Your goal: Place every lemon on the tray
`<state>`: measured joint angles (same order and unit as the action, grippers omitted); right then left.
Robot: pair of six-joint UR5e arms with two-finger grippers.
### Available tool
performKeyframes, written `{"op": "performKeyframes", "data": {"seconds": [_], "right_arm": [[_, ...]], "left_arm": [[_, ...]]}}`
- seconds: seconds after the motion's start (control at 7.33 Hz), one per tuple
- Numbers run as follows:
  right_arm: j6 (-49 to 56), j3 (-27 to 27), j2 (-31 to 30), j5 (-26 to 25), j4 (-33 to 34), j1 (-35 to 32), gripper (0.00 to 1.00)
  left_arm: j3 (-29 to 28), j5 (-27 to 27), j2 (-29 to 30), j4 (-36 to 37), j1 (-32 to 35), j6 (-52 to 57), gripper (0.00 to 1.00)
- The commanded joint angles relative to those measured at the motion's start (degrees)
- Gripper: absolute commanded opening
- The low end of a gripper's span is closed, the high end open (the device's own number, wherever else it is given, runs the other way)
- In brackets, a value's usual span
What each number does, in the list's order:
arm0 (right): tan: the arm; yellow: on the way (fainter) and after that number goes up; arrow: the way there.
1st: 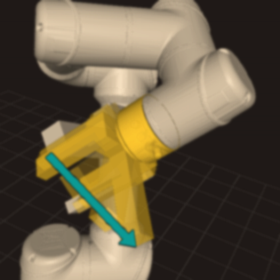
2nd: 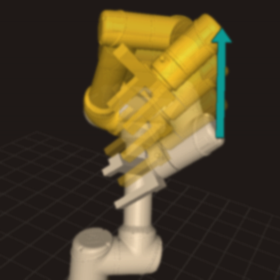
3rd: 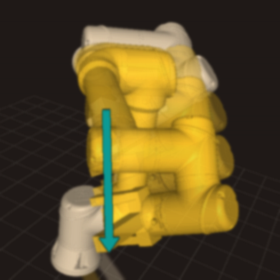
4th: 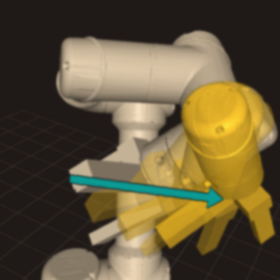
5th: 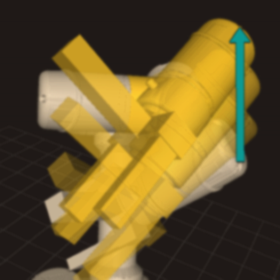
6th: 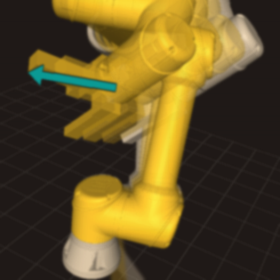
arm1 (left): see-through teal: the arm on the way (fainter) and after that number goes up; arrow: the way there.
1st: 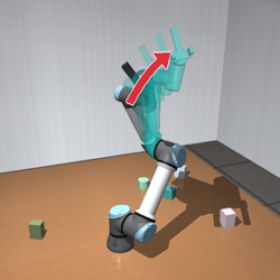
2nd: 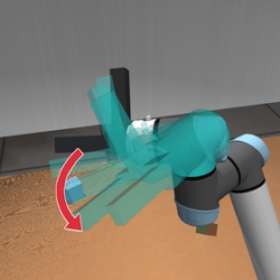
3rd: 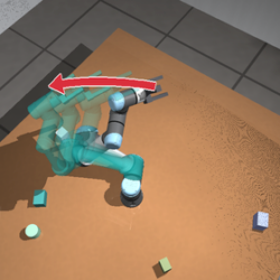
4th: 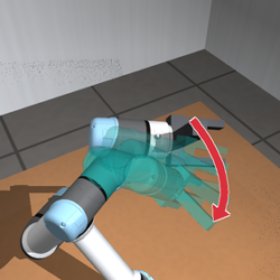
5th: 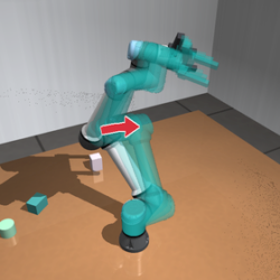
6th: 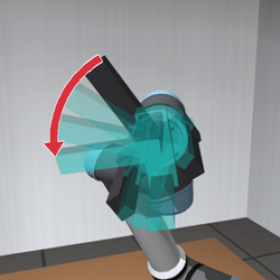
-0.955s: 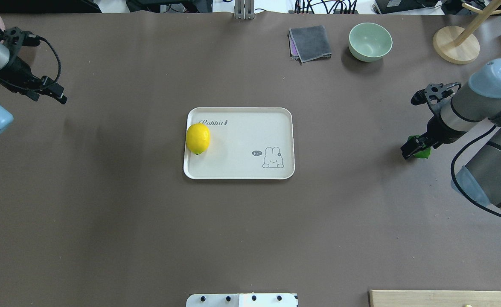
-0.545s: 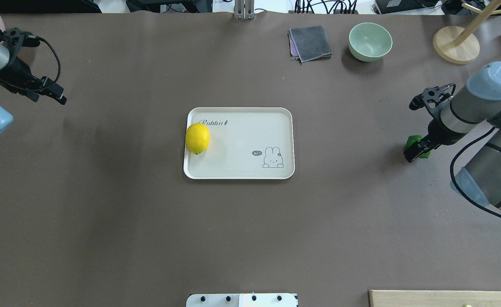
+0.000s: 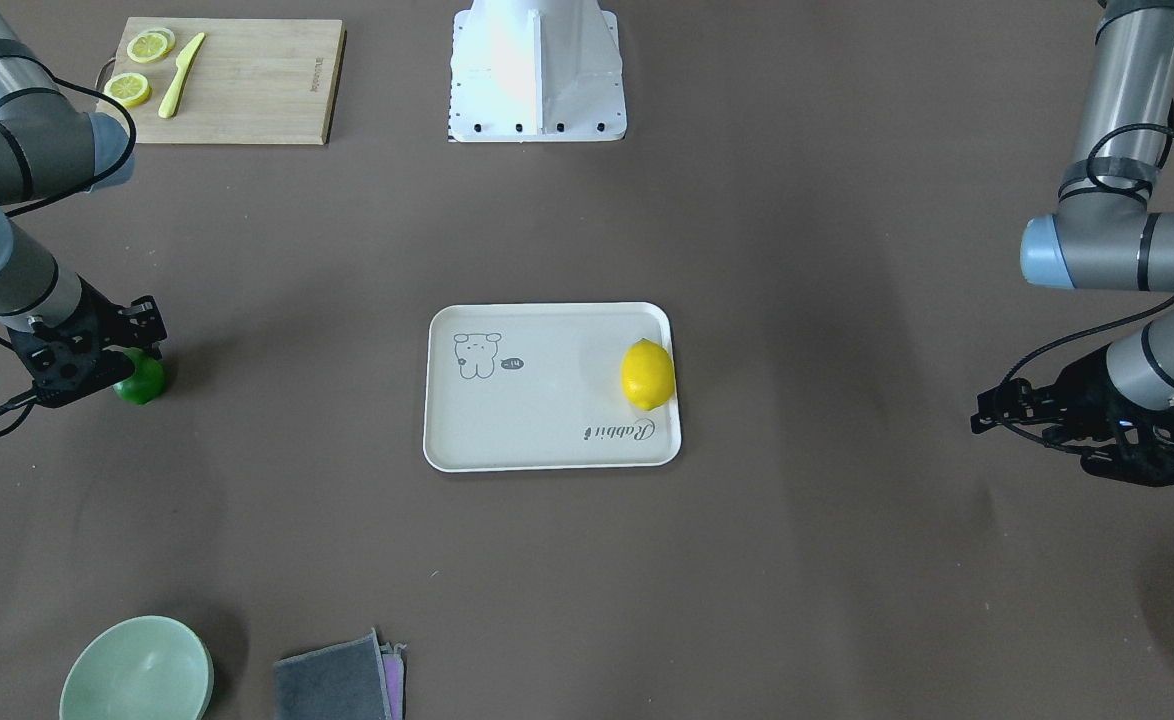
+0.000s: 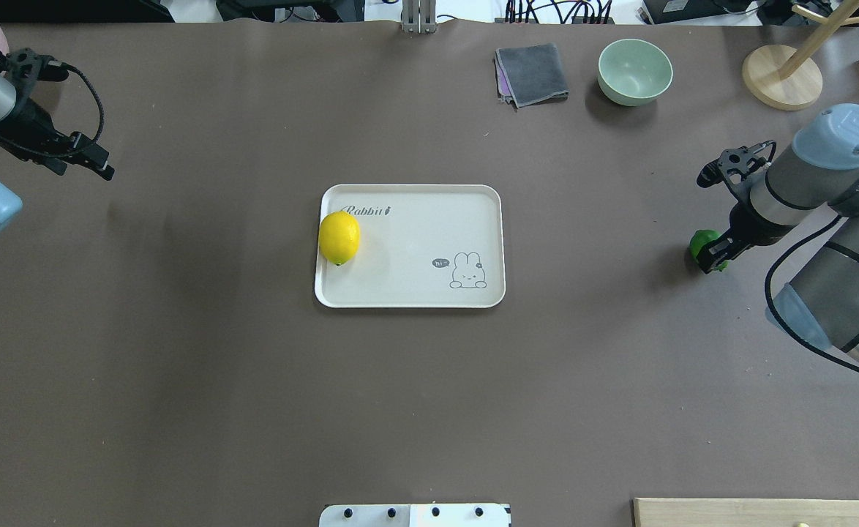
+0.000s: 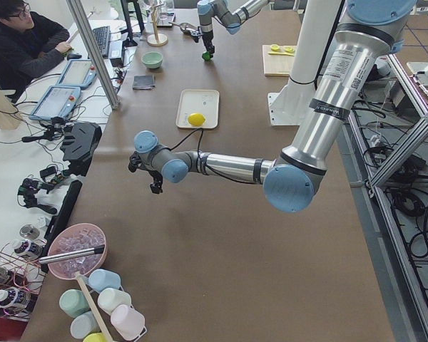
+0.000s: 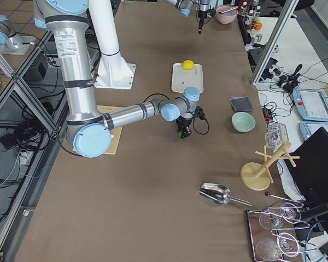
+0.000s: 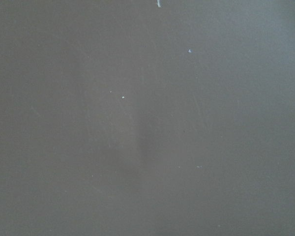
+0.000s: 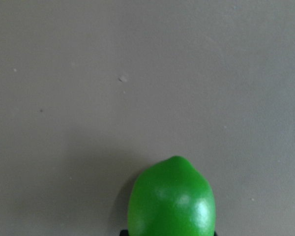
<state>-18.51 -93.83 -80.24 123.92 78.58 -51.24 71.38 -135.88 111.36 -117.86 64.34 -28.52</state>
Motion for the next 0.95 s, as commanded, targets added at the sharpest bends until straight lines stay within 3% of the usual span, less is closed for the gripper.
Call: {"op": "performKeyframes", "data": {"seconds": [0.0,0.41,0.82], "right_arm": [[-7.2,0.0,5.4,1.4,3.4,-0.3,0.0],[-28.2,1.3,17.3,1.9,4.9,5.7,0.0],[-41.9,12.7,34.8,-0.2,4.7,11.6,0.0]], "left_arm": [[0.0,0.0,0.0,0.0,0.0,0.0,0.98],[0.0,-0.1,0.0,0.0,0.0,-0.3,0.98],[0.1,-0.2,0.0,0.0,0.0,-0.7,0.98]]}}
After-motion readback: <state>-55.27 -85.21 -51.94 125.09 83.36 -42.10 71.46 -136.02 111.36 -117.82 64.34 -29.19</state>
